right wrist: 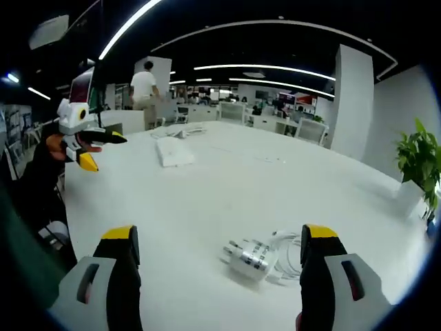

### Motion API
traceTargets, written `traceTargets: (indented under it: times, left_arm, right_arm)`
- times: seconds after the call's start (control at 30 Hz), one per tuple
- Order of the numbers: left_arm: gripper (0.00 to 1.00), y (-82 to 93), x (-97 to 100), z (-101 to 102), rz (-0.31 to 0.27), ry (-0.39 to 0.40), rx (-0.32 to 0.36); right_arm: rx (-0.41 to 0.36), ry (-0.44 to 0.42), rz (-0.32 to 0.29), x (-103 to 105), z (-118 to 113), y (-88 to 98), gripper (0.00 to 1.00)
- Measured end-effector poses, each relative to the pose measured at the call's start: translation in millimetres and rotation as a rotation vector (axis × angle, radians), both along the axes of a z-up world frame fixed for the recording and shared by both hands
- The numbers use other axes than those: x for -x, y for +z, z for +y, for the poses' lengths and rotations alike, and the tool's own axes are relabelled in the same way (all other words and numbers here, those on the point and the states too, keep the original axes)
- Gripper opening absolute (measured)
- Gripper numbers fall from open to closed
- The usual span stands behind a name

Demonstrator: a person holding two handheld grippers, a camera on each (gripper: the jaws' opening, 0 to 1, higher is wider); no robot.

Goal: Straighten the power strip on the desk, plug the charger into it

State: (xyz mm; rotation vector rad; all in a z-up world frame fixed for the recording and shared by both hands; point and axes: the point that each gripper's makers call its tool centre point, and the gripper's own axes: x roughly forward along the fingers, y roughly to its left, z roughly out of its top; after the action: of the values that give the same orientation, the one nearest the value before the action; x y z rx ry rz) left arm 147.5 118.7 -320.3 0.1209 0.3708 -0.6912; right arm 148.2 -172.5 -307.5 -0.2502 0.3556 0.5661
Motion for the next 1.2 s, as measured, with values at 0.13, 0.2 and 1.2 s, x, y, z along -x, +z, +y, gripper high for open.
traceTargets:
  times: [0.13, 0.2, 1.2]
  left_arm:
    - [0.99, 0.0, 0.4, -2.0, -0.001, -0.002, 0.003]
    - [0.99, -1.5, 0.4, -2.3, 0.001, -0.005, -0.005]
    - [0.99, -6.9, -7.5, -6.3, 0.01, -0.02, -0.062]
  right_arm:
    - [0.002, 0.007, 0.002, 0.5, 2.0, -0.9, 0.97]
    - [0.005, 0.006, 0.004, 0.1, 2.4, -1.3, 0.96]
    - [-0.004, 0.019, 0.018, 2.0, 7.4, -9.9, 0.96]
